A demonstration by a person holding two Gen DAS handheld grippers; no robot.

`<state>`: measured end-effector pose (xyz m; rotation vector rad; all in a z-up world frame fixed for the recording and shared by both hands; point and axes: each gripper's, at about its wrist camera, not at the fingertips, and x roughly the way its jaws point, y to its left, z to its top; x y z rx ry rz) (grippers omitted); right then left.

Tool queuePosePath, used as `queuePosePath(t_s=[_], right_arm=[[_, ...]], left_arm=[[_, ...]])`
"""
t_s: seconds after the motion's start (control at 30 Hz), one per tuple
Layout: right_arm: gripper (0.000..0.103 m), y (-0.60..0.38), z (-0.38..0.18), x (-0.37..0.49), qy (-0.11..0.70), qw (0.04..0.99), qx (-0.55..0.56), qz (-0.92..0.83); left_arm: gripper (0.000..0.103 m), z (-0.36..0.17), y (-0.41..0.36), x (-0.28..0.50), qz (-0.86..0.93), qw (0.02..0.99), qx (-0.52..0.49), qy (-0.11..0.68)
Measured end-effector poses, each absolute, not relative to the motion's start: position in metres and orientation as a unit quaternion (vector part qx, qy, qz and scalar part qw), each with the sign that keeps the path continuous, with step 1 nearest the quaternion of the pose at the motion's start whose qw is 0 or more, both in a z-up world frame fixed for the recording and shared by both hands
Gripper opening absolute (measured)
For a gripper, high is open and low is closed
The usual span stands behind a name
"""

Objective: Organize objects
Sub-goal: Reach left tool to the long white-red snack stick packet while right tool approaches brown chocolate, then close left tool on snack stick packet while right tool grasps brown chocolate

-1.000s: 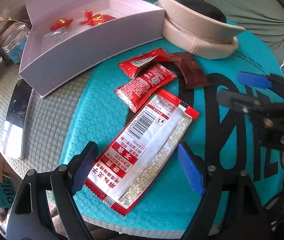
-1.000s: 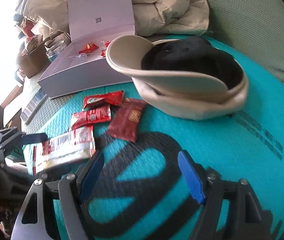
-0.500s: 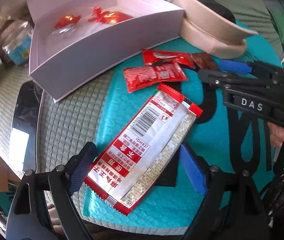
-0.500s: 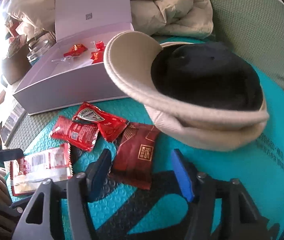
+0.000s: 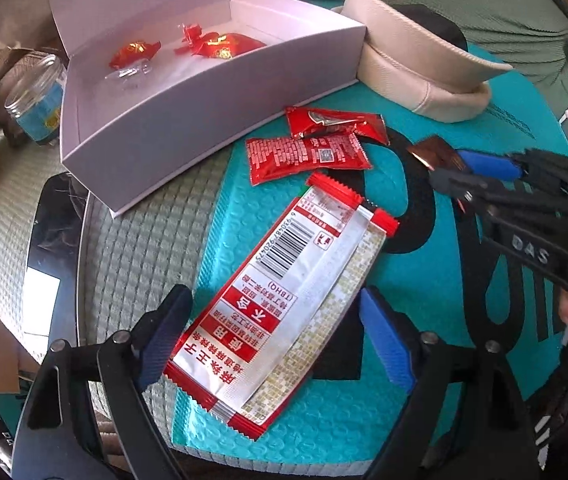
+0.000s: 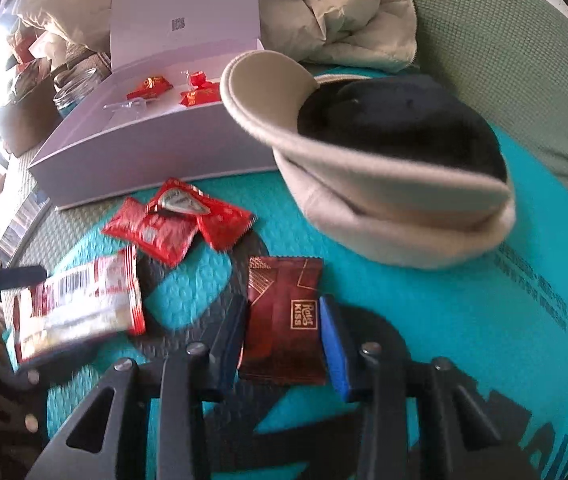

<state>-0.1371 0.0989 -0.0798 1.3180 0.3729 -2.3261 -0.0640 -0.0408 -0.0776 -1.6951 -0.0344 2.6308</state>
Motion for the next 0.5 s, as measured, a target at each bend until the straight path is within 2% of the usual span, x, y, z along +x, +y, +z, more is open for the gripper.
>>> queuePosePath(t_s=[0.23,0.5], right_arm=[[0.037,0.115,-0.079,-0.107,0.142,0.231,0.484,-0.832],[0.038,0.113,-0.077,-0.074,0.156,0.276,0.491,-0.811]], left_arm=[[0.084,-0.075,-0.041,-0.056,0.854,0.011,-0.52,-0.001],[0.084,-0.07,-0.027,-0.053,0.864,0.022,-0.498,0.074]])
